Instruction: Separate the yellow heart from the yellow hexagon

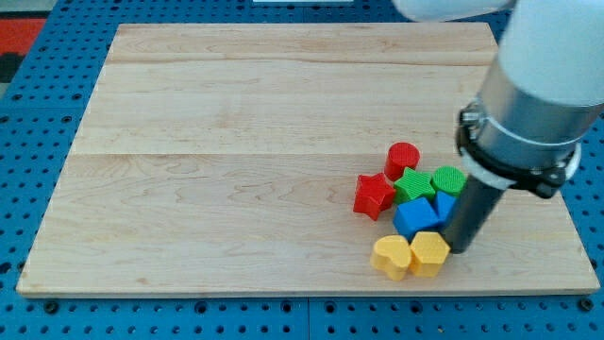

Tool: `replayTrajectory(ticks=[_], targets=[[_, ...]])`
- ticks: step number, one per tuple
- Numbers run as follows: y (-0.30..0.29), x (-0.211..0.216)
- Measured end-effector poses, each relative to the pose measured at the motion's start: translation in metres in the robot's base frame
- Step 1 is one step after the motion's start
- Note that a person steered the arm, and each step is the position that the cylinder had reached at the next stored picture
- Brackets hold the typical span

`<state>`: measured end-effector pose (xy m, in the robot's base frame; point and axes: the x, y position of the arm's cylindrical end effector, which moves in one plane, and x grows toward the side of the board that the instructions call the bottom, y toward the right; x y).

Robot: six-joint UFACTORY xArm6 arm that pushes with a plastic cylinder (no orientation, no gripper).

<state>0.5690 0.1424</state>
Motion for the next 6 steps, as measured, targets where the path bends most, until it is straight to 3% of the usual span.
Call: replayTrajectory(ticks=[1, 3, 5, 6], targets=[[-0.042, 0.0], [0.034, 0.031], [-0.064, 0.042], [-0.13, 0.018]])
